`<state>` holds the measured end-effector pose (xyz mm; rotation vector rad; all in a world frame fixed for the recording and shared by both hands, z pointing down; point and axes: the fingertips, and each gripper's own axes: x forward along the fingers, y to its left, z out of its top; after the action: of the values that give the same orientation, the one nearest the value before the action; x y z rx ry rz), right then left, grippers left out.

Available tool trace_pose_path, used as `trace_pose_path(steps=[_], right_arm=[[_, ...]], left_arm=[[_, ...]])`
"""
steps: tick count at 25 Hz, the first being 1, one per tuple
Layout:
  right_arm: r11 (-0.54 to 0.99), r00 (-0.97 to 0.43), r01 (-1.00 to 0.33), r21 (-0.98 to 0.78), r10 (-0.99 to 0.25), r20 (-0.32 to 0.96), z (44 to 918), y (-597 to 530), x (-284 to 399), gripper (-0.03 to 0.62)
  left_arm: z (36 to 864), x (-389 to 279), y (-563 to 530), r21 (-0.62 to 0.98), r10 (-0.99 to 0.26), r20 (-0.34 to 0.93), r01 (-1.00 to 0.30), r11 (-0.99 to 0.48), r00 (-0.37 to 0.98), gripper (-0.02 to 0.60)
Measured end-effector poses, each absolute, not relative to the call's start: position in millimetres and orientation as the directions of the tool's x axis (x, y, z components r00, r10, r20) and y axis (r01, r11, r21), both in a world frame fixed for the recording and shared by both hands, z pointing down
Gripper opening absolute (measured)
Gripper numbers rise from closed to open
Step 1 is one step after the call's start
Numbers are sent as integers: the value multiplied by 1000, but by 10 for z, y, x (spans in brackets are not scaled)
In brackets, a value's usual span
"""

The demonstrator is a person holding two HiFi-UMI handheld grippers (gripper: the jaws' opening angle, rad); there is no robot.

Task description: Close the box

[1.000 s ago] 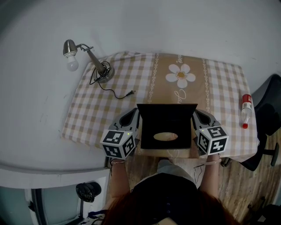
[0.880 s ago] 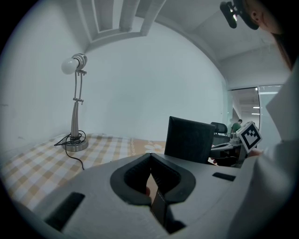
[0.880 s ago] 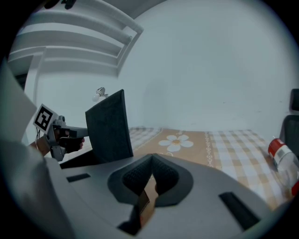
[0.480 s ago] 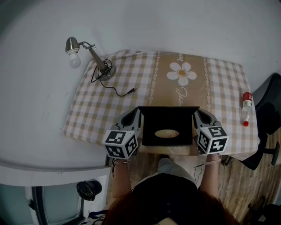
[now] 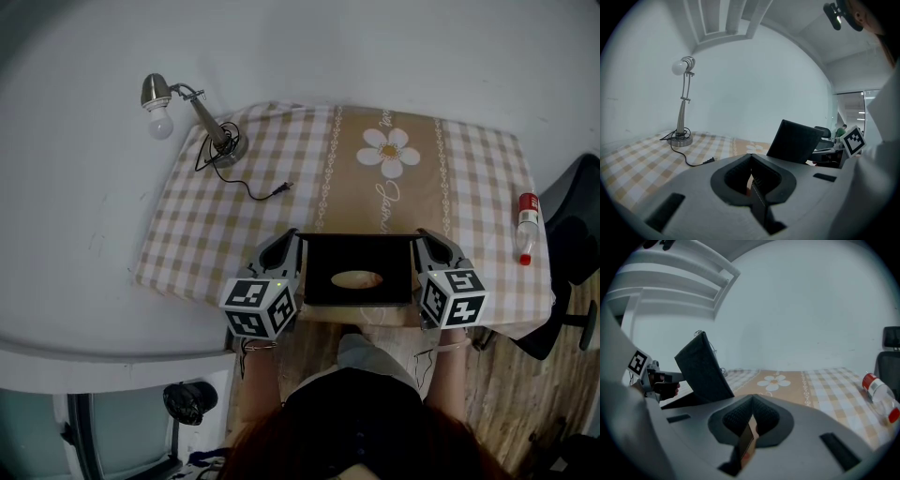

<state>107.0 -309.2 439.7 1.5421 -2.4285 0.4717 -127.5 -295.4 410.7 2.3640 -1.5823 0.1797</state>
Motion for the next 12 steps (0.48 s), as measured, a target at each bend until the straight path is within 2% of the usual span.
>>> trace_pose_path(steps=[12], right_arm=[[377,-403,-915,-142,-841,361,4410,-2989,1079,15]], left_arm=[[4158,-1272,-2844,191,-884,259,-917,-349,390,25]])
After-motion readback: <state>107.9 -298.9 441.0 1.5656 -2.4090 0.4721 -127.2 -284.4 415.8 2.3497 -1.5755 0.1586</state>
